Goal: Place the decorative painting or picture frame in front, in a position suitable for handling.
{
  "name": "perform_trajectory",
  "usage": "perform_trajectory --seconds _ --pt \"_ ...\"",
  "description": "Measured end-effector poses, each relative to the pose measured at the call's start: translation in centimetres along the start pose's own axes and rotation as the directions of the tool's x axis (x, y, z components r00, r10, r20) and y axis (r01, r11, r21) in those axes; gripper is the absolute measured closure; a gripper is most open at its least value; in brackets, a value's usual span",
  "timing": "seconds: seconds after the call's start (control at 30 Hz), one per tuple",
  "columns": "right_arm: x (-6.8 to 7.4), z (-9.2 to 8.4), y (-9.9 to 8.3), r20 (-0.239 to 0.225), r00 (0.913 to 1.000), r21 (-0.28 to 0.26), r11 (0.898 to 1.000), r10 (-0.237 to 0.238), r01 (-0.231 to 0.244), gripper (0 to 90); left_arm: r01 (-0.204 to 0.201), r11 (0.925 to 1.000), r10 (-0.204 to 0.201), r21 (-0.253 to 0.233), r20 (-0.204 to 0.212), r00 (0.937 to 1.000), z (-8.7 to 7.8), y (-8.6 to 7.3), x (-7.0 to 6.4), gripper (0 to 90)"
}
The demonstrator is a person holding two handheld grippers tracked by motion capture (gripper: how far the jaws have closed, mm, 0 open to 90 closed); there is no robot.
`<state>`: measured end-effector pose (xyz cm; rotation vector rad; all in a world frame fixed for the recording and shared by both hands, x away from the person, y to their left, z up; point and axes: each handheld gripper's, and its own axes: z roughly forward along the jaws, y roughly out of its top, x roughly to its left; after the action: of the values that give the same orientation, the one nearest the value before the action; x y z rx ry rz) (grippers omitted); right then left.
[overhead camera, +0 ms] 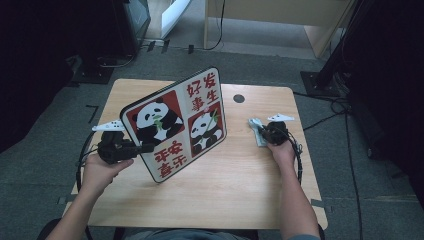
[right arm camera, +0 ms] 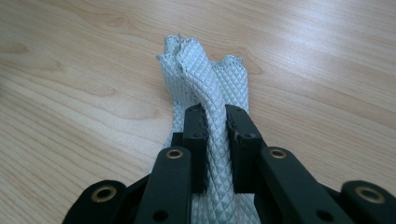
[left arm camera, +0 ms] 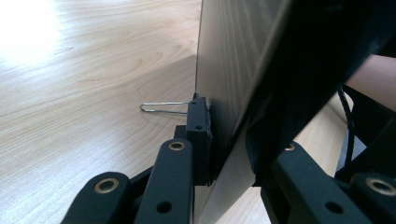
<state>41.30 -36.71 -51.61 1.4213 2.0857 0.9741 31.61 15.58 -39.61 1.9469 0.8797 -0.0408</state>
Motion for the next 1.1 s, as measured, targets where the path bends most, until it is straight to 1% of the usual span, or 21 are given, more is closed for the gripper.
perform_trajectory --seconds 0.03,0.1,0.17,0.27,0.4,0.47,0.5,0.53,0.57,0.63,0.7,0.9,0.93,1.03,1.1 --pt "-0.1 0.0 0.2 -0.006 0.9998 0.011 1.000 0.018 -0.018 81.0 0.000 1.0000 0.000 0.001 0.001 1.0000 0.0 0.0 0.0 78.5" --pt "-0.3 -0.1 0.5 -0.015 0.9992 0.020 0.999 0.036 -0.036 81.5 0.002 1.0000 -0.002 0.000 0.001 1.0000 0.0 0.0 0.0 78.4" --pt "-0.4 -0.4 0.7 -0.029 0.9977 0.007 0.998 0.061 -0.060 81.9 0.001 1.0000 -0.001 -0.001 0.001 1.0000 0.0 0.0 0.0 78.4" --pt "-0.6 -1.2 1.2 -0.065 0.9963 -0.025 0.998 0.057 -0.059 82.6 0.005 1.0000 -0.005 -0.001 -0.002 1.0000 0.0 0.0 0.0 78.4" --pt "-0.8 -2.5 2.4 -0.122 0.9872 -0.075 0.991 0.103 -0.112 82.8 0.007 1.0000 -0.007 0.002 -0.009 0.9999 0.0 0.1 -0.1 78.5" --pt "-0.5 -3.1 3.0 -0.134 0.9850 -0.091 0.988 0.108 -0.121 82.5 0.005 1.0000 -0.005 0.000 -0.012 0.9999 0.0 0.1 -0.1 78.6" --pt "-0.4 -3.4 3.3 -0.177 0.9790 -0.106 0.987 0.101 -0.121 82.3 0.004 1.0000 -0.004 0.001 -0.013 0.9999 0.0 0.1 -0.2 78.6" --pt "-0.2 -3.7 3.6 -0.199 0.9749 -0.116 0.985 0.100 -0.125 82.2 0.004 1.0000 -0.004 0.000 -0.013 0.9999 0.0 0.0 -0.2 78.7" --pt "-0.1 -3.8 3.8 -0.211 0.9731 -0.118 0.986 0.092 -0.119 82.2 0.005 1.0000 -0.005 -0.004 -0.012 0.9999 0.0 0.0 -0.2 78.7" --pt "0.4 -4.2 4.6 -0.253 0.9647 -0.127 0.986 0.075 -0.109 82.3 0.004 1.0000 -0.004 -0.003 -0.011 0.9999 0.0 0.0 -0.2 78.7" --pt "0.9 -4.6 5.3 -0.266 0.9625 -0.139 0.986 0.052 -0.092 82.3 -0.001 1.0000 0.001 -0.002 -0.015 0.9999 0.0 0.0 -0.2 78.8" --pt "2.1 -5.7 6.9 -0.310 0.9507 -0.168 0.985 -0.015 -0.039 82.3 -0.006 1.0000 0.006 -0.002 -0.018 0.9998 -0.1 0.0 -0.3 79.0" --pt "2.3 -6.0 7.3 -0.319 0.9474 -0.178 0.983 -0.026 -0.033 82.4 -0.005 1.0000 0.005 -0.003 -0.019 0.9998 -0.1 0.0 -0.3 79.0" --pt "2.9 -6.6 8.4 -0.355 0.9335 -0.196 0.980 -0.050 -0.022 82.4 0.004 1.0000 -0.004 -0.004 -0.021 0.9998 0.0 0.0 -0.3 78.9" --pt "3.3 -6.9 9.0 -0.370 0.9264 -0.210 0.978 -0.071 -0.009 82.3 0.003 1.0000 -0.003 -0.001 -0.023 0.9997 -0.1 0.0 -0.4 78.9"
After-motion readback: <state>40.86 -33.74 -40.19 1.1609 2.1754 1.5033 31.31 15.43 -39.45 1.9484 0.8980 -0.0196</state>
